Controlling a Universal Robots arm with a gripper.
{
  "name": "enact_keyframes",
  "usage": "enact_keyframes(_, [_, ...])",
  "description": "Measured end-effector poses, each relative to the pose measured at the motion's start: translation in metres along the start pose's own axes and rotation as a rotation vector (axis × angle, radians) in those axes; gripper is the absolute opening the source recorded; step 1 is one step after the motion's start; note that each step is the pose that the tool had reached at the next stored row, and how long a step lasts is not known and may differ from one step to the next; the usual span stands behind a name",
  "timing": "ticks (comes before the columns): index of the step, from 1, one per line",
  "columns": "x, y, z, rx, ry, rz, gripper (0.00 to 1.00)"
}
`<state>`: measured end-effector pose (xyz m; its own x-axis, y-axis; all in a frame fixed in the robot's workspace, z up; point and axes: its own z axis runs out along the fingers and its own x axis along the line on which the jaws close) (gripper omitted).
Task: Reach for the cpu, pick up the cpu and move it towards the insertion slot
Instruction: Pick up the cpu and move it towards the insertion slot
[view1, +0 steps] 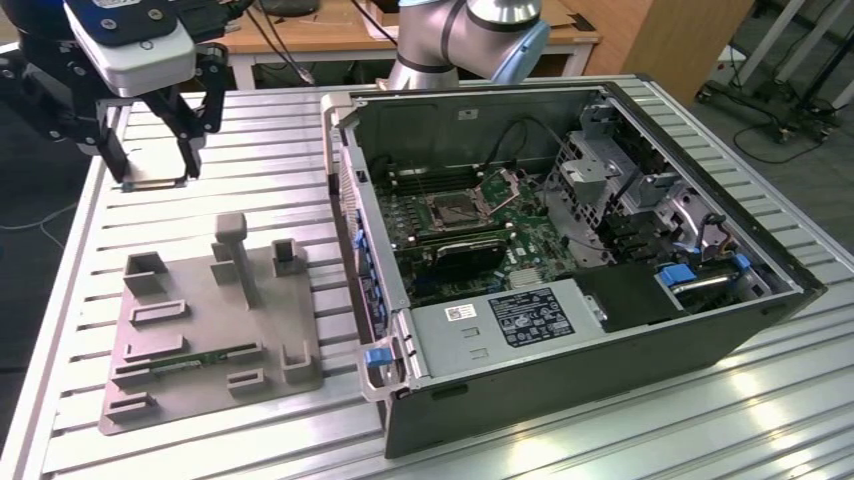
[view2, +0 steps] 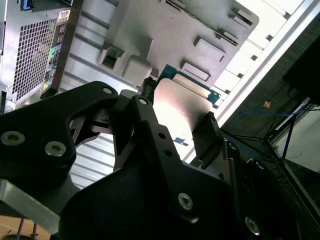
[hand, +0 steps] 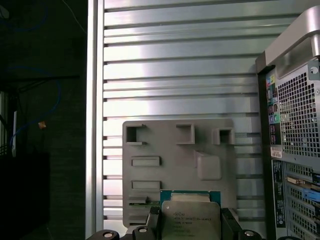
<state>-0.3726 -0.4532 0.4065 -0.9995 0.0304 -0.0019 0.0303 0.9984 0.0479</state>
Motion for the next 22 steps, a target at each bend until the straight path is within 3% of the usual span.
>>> enact_keyframes(22, [-0.0055,0.0002,0.0000,0.0000,0.0000,0.000,0.55])
